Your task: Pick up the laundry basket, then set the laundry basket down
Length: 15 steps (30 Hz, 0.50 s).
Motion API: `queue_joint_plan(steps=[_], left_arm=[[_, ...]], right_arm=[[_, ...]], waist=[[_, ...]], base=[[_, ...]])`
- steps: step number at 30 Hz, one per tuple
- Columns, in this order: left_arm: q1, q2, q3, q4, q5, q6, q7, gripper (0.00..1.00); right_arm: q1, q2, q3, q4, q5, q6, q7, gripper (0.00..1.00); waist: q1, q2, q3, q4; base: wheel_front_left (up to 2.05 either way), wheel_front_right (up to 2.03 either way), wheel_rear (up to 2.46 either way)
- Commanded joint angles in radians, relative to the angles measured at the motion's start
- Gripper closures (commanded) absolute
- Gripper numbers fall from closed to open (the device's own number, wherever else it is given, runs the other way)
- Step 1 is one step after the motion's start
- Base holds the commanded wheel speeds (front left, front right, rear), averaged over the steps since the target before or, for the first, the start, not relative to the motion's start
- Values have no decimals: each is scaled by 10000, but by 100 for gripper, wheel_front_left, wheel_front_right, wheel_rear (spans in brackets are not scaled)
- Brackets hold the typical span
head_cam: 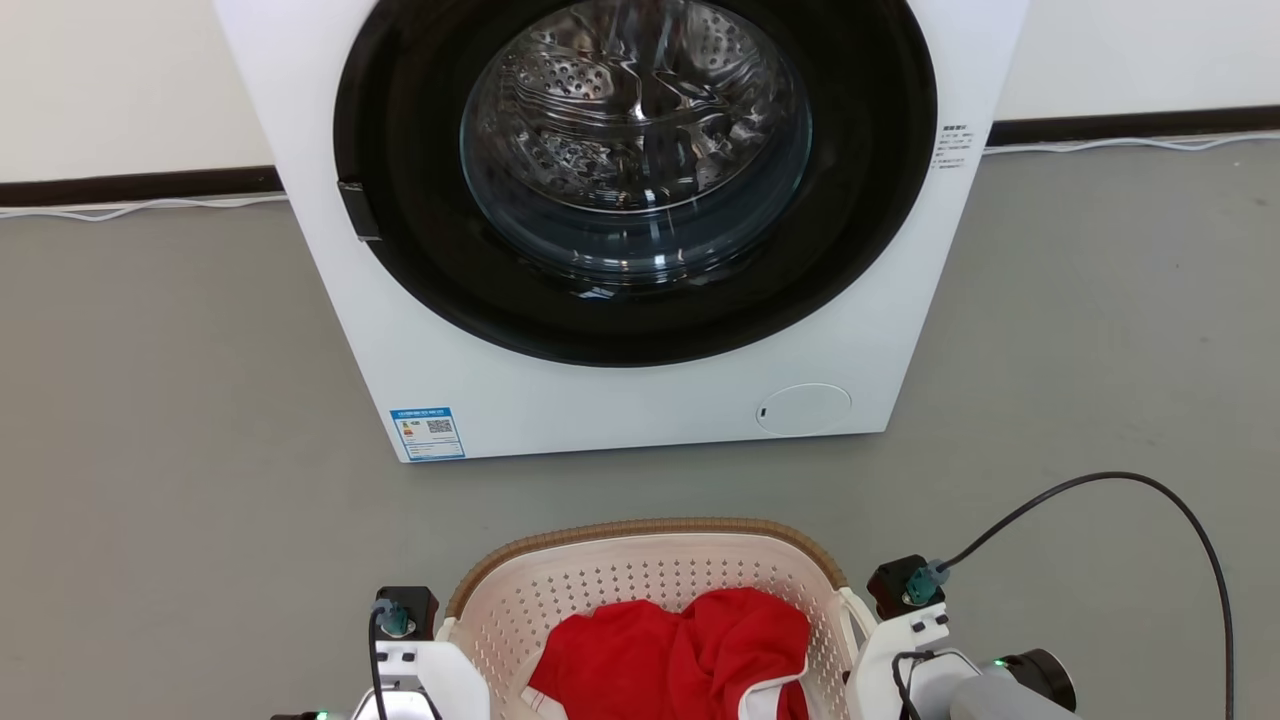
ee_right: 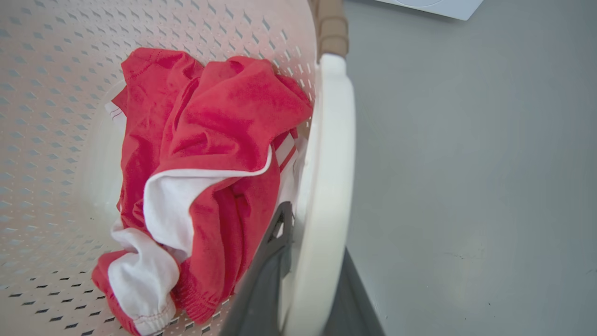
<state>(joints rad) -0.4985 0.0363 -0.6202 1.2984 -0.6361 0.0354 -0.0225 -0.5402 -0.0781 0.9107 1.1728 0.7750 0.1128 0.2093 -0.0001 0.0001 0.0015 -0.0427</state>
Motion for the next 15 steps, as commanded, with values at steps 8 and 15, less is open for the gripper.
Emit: queue_joint_plan(steps=[8, 15], left_arm=[[-337, 139, -62, -150, -229, 73, -262, 100], [-320, 139, -195, -125, -334, 79, -287, 100]], right_arm=[[-285, 279, 389, -259, 82, 179, -209, 100], [-288, 279, 520, -264, 160, 179, -205, 100]], waist=[[1, -1, -93, 132], [1, -1, -71, 103]], base=[[0, 0, 0], [0, 0, 0]])
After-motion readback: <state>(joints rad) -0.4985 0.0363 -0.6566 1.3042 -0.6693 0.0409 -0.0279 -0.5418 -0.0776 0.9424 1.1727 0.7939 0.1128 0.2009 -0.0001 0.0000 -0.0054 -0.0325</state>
